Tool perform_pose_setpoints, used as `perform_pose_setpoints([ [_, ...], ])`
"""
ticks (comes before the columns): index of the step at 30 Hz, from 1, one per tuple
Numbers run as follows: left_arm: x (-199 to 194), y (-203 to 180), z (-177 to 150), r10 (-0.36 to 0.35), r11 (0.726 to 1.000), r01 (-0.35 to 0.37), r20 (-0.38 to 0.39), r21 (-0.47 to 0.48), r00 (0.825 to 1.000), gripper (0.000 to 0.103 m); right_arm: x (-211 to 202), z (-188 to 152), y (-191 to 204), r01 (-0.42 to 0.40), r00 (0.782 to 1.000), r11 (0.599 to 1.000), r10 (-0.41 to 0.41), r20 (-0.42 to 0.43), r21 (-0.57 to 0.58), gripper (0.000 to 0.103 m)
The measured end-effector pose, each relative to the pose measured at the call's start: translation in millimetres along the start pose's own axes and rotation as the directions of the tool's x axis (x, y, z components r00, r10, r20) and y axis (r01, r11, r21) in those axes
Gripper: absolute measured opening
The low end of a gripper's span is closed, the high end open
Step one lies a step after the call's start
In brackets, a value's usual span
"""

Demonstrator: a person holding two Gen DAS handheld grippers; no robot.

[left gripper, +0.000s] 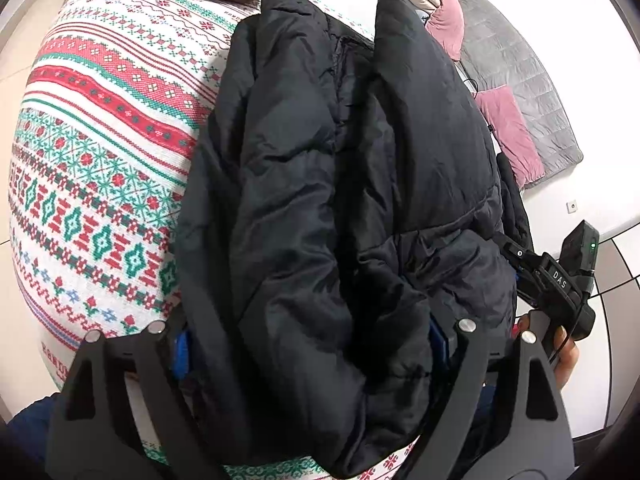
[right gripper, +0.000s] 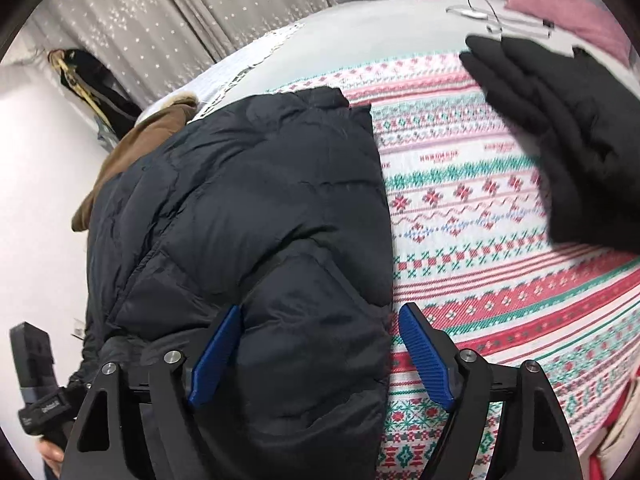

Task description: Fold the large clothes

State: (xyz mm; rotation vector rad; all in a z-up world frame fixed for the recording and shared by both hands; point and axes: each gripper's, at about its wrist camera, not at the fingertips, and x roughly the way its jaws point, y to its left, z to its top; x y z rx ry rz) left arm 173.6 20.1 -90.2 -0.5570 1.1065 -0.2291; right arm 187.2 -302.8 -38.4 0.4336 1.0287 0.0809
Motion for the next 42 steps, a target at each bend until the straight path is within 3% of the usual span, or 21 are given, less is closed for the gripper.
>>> perform_pose_setpoints([
  [18,5,-6,-1,-0.014,1.000,0.014,-0.001,0.002,1.000,0.087,8,0,-3,-0.046,0.999,0.999,0.046,-0.023,0.023,0.086],
  [24,6,-3,-4,-0.035,0.999,0.035,-0.001,-0.016,0.999,0.084,23,3,-14,-0.147,0.987,0.987,0.151,-0.053,0.069,0.089],
  [32,2,4,-8,-0.058,0.998,0.058,-0.002,-0.027,0.998,0.081,36,2,-42,-0.301,0.941,0.936,0.322,-0.101,0.182,0.089],
  [34,0,6,-8,-0.053,0.998,0.053,0.000,-0.023,0.999,0.078,34,1,-44,-0.315,0.937,0.933,0.335,-0.096,0.175,0.085],
  [38,-8,3,-10,-0.054,0.998,0.054,0.021,-0.013,0.998,0.056,22,-1,-39,-0.317,0.942,0.939,0.328,-0.075,0.131,0.065],
  [42,-17,0,-12,-0.051,0.999,0.050,0.046,0.005,0.998,0.043,11,0,-34,-0.303,0.950,0.949,0.308,-0.056,0.088,0.050],
])
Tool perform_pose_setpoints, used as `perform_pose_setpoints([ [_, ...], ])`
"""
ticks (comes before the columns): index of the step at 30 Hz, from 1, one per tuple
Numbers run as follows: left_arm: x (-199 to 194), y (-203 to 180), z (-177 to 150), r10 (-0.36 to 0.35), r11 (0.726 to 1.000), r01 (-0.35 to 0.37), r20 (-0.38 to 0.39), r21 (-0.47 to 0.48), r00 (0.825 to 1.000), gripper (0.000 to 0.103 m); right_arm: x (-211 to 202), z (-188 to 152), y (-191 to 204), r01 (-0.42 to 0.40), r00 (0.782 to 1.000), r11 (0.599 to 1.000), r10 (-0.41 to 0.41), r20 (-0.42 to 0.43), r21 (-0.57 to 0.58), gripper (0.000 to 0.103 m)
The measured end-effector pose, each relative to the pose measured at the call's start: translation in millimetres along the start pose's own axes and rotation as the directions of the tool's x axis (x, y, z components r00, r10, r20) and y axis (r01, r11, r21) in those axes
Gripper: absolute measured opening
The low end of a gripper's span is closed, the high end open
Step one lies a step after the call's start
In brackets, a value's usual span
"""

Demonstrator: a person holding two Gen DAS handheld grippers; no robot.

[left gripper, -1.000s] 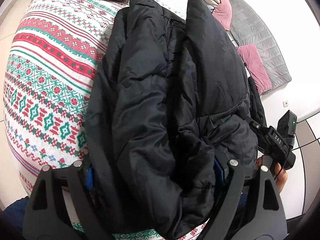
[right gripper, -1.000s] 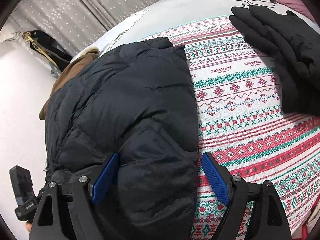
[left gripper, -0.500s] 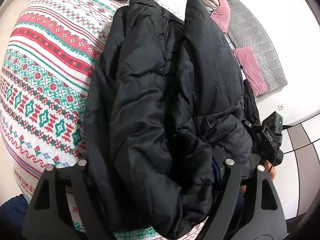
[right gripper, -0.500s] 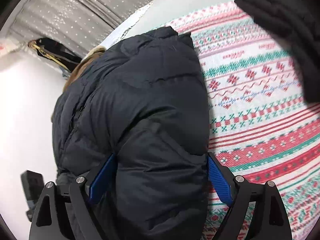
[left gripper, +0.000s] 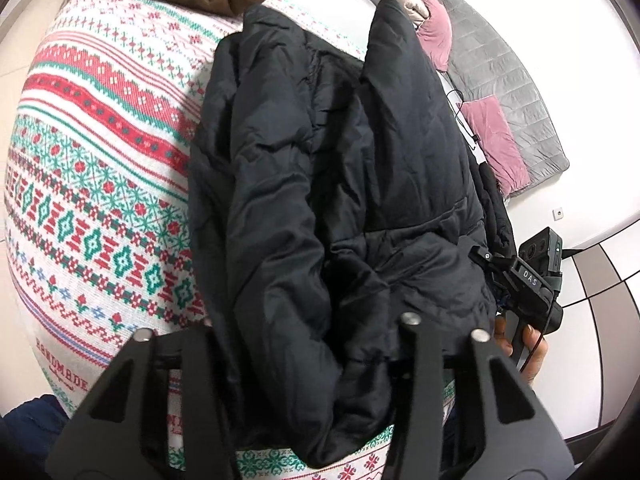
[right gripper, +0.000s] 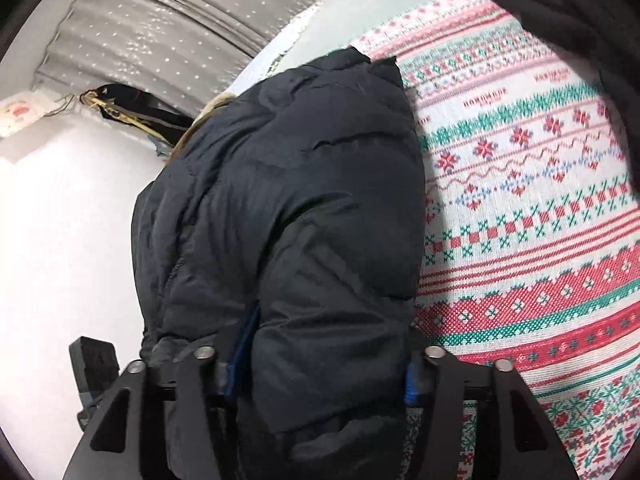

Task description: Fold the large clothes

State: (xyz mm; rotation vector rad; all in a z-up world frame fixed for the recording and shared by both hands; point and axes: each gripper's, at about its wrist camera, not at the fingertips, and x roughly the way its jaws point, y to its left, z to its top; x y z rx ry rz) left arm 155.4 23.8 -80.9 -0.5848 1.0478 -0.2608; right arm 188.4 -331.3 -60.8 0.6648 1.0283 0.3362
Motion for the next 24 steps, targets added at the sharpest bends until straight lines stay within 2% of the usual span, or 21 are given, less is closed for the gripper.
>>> perform_pose_setpoints([
  [4,-11,0,1,0.007,1.000,-0.007,0.024,-0.002,1.000,0.033,-6,0,16,0.040,0.999,0.998,-0.038,0.033,-0.050,0.042],
  [8,-23,1,3,0.012,1.000,-0.011,0.044,-0.005,0.999,0.028,-13,0,32,0.060,0.996,0.994,-0.054,0.067,-0.087,0.036],
  [11,-30,1,5,0.017,1.000,-0.017,0.065,-0.007,0.998,0.026,-19,-2,41,0.071,0.994,0.991,-0.062,0.090,-0.111,0.034],
  [16,-50,-10,5,0.024,0.998,-0.030,0.120,0.049,0.992,0.023,-34,-6,57,0.086,0.988,0.984,-0.064,0.138,-0.157,0.031],
  [24,-60,-17,10,0.003,0.998,-0.012,0.144,0.062,0.990,0.021,-48,0,63,0.087,0.981,0.981,-0.055,0.185,-0.172,0.029],
])
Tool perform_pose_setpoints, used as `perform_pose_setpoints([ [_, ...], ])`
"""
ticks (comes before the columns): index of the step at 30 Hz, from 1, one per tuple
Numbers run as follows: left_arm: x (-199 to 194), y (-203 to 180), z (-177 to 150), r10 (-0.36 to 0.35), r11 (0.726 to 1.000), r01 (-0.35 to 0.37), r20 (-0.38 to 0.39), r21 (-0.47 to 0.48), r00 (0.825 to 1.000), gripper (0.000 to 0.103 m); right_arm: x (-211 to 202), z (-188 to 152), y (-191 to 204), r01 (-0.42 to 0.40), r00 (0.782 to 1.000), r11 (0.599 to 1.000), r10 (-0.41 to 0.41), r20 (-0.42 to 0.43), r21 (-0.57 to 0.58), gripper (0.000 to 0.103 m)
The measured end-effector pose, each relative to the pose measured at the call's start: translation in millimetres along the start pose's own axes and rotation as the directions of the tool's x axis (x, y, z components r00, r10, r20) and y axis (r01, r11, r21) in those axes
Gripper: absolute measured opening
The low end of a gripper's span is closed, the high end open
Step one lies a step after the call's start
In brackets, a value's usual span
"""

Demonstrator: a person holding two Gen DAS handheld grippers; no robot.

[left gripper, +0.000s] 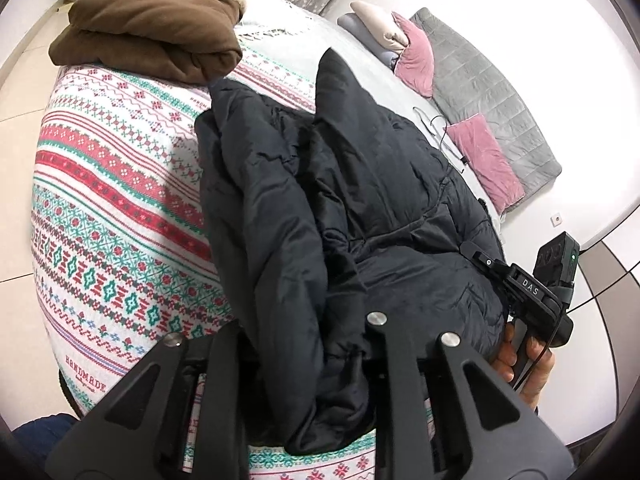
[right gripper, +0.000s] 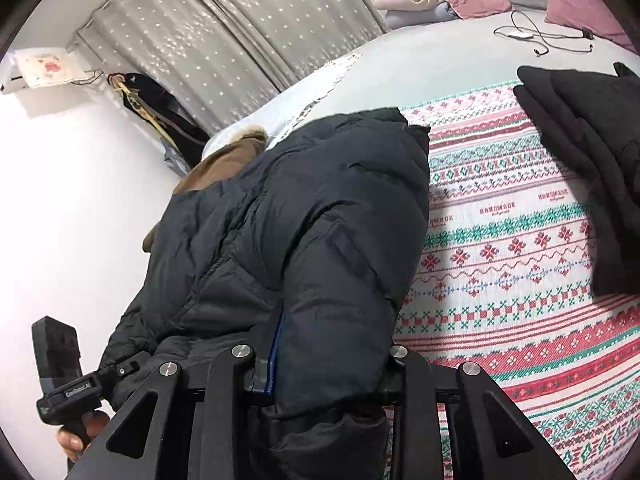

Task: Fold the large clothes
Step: 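Carry the folded jacket with both grippers toward the brown garment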

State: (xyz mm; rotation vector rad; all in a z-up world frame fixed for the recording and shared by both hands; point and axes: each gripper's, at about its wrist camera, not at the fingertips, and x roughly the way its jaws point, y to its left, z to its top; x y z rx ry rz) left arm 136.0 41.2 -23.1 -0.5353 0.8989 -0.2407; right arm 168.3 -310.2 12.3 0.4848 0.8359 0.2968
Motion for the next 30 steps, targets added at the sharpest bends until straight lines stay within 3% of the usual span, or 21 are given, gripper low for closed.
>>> perform_pose_setpoints([
  [6,-18,-9,10,-0.025,0.998,0.021,0.063,0.062,0.998,0.021,-24,11,16,-0.007,0.997,0.999,0.010,0.074,-0.038,0.027],
  [12,2,-16,16,-0.017,0.999,0.017,0.009,0.038,1.000,0.021,-22,16,14,0.037,0.997,0.999,-0.035,0.067,-0.036,0.027],
  [17,10,-32,18,0.005,0.997,-0.004,-0.013,0.076,1.000,0.021,-24,8,3,0.064,0.997,0.998,-0.065,0.048,0.004,0.027],
  [24,7,-32,47,-0.012,0.997,0.012,-0.006,0.075,1.000,0.021,-25,22,15,0.070,0.995,0.997,-0.071,0.071,0.016,0.027],
  [30,-12,-27,97,0.012,0.996,-0.016,0.038,0.087,0.999,0.021,-8,58,47,0.056,0.995,0.998,-0.054,0.086,-0.020,0.027],
])
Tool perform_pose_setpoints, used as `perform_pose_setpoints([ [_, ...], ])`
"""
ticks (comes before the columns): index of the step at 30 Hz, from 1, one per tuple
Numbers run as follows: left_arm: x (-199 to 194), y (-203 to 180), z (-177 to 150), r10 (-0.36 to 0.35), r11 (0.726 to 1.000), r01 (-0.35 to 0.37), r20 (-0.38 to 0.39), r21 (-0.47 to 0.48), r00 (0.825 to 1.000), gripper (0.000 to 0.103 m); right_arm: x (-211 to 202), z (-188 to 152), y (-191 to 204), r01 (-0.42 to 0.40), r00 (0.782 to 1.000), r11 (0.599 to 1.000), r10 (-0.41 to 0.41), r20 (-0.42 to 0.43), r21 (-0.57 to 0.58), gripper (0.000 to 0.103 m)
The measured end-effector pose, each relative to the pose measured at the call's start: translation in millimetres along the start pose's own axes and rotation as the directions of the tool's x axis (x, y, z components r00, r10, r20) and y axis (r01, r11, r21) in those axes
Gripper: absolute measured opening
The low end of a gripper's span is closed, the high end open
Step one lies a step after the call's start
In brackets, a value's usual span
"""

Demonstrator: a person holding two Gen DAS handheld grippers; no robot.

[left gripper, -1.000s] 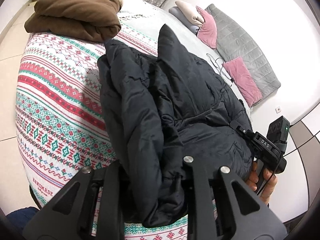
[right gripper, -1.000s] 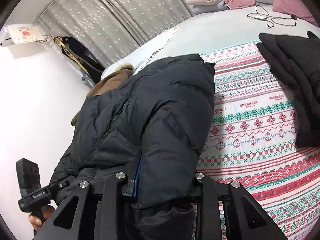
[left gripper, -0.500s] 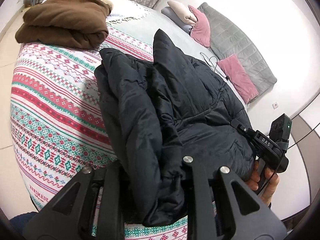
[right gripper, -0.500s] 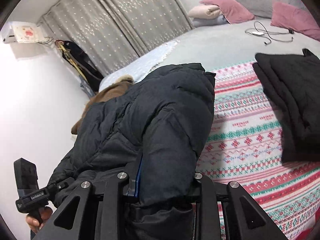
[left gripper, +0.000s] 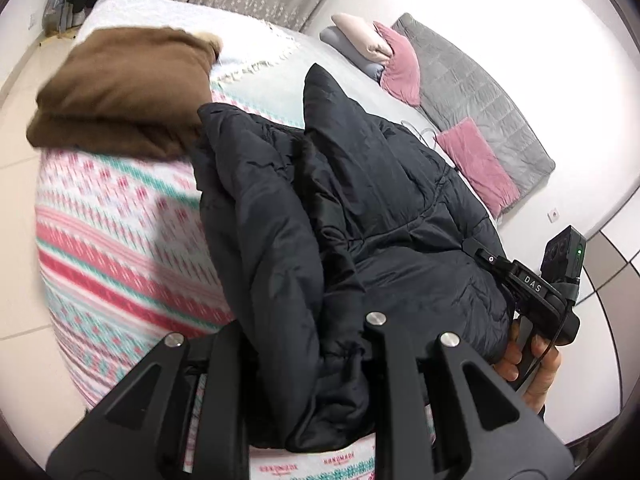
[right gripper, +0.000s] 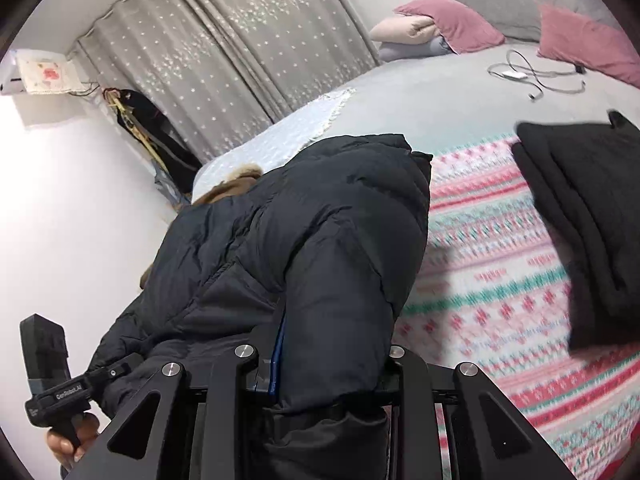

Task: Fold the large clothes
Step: 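Carry the folded jacket with both grippers toward the brown garment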

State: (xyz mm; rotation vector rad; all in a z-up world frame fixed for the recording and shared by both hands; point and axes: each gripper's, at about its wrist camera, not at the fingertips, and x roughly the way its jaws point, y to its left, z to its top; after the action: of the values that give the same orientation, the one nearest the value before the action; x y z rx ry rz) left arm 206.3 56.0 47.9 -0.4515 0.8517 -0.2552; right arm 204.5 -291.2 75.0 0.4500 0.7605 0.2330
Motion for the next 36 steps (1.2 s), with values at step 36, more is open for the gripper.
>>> perform_pose_setpoints([
  [36,52,284,194,0.160,0.966,-0.103,0.236,-0.238,0.958,0.031,429,167,201,-0.295,0.936,0.954,0.279,-0.216,-0.045,0.032],
])
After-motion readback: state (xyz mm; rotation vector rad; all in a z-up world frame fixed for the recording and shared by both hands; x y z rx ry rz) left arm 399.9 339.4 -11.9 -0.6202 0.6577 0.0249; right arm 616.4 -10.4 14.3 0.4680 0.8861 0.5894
